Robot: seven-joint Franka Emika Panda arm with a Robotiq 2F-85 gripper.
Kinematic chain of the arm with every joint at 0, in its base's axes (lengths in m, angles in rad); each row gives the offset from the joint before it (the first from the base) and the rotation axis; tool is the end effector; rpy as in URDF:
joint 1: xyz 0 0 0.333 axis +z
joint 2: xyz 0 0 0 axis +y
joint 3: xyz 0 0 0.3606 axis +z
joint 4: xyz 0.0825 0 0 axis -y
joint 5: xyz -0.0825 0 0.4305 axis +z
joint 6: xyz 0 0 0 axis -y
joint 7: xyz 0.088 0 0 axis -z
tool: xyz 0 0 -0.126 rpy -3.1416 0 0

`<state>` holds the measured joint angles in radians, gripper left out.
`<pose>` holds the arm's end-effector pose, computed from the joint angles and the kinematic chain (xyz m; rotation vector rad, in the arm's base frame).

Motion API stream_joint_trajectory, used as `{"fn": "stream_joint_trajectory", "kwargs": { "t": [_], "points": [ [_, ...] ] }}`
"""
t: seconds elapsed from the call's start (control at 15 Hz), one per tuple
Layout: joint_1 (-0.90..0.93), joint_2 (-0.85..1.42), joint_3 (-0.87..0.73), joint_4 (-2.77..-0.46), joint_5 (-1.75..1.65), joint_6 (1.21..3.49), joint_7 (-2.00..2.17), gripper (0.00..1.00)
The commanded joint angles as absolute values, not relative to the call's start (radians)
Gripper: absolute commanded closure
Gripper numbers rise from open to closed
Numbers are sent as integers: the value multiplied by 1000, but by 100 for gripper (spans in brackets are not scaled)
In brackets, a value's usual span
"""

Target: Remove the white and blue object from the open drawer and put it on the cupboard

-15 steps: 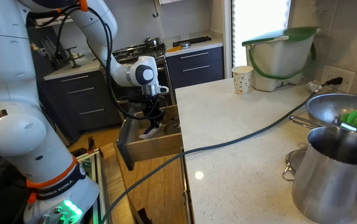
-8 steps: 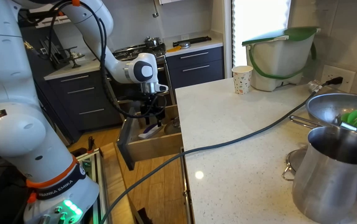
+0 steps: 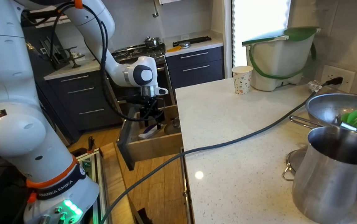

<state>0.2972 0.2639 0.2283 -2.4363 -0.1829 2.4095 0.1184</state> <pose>0.4154 0.2443 0.1630 2.8729 0.8281 -0.3774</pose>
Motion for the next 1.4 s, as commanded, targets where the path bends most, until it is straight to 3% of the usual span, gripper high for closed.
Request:
{"fn": "stream_joint_trajectory", "kwargs": {
  "t": [0.0, 0.13, 0.27, 0.4, 0.67, 1.33],
  "points": [
    [295, 288, 224, -2451, -176, 2466, 120, 40],
    [298, 301, 223, -2449, -178, 2485, 120, 33],
    [300, 315, 219, -2448, -184, 2503, 121, 34],
    [301, 325, 218, -2448, -183, 2518, 119, 58],
    [298, 332, 216, -2449, -177, 2529, 114, 88],
    [280, 41, 231, -2513, -137, 2343, 106, 90]
  ]
}}
